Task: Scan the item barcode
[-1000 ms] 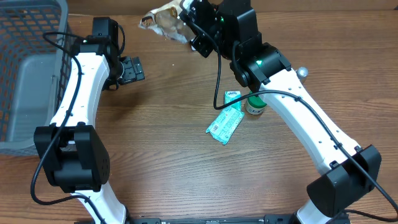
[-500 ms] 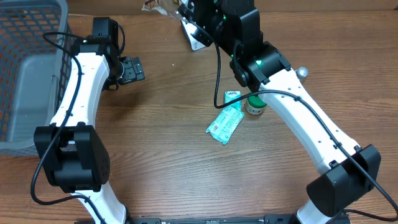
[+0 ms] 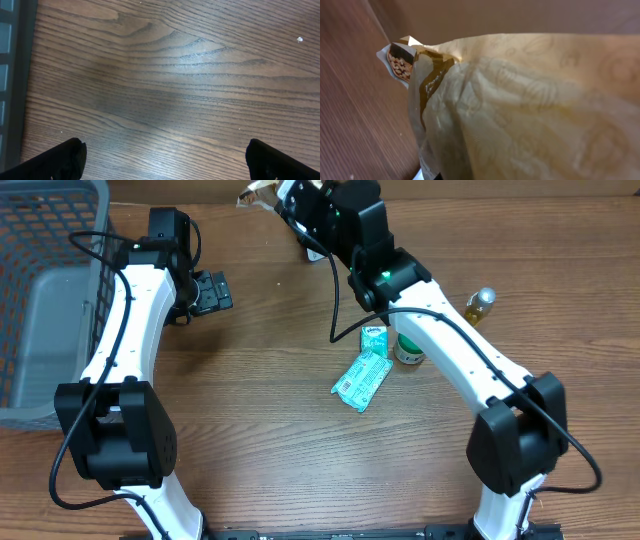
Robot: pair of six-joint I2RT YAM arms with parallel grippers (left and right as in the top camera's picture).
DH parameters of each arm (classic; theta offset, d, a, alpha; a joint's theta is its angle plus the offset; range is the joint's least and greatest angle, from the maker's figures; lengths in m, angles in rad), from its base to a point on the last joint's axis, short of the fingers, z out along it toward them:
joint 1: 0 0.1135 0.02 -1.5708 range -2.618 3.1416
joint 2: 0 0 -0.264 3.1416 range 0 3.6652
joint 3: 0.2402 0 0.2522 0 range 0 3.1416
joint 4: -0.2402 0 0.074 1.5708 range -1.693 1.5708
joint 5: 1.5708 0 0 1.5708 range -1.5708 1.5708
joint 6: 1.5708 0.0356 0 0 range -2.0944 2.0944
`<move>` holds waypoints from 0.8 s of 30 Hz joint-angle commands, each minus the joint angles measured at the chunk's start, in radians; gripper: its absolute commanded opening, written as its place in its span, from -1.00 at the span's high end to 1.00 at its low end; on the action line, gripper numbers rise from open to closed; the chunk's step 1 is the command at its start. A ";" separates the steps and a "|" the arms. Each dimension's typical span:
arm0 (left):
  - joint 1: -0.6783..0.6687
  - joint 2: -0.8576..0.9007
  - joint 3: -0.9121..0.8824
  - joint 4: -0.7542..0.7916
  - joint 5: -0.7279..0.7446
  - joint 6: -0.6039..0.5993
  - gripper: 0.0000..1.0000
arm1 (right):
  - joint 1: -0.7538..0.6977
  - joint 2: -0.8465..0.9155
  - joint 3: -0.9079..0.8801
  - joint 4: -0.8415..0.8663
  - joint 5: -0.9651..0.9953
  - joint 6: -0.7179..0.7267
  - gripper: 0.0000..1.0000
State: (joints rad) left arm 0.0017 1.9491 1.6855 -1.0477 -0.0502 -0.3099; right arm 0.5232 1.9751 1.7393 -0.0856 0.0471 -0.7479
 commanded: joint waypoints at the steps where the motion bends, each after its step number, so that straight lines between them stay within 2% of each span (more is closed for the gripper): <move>1: -0.002 0.005 0.017 0.001 -0.012 0.008 -0.99 | -0.003 0.046 0.029 0.043 0.071 -0.074 0.93; 6: -0.002 0.005 0.017 0.001 -0.012 0.008 -0.99 | -0.011 0.121 0.029 0.142 0.192 -0.099 0.92; 17: -0.002 0.005 0.017 0.001 -0.012 0.008 -0.99 | -0.024 0.261 0.029 0.486 0.257 -0.098 0.93; 24: -0.002 0.005 0.017 0.001 -0.012 0.008 -0.99 | -0.030 0.329 0.029 0.541 0.259 -0.090 0.92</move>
State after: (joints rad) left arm 0.0017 1.9491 1.6855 -1.0477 -0.0505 -0.3099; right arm 0.5034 2.2669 1.7393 0.4351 0.2890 -0.8452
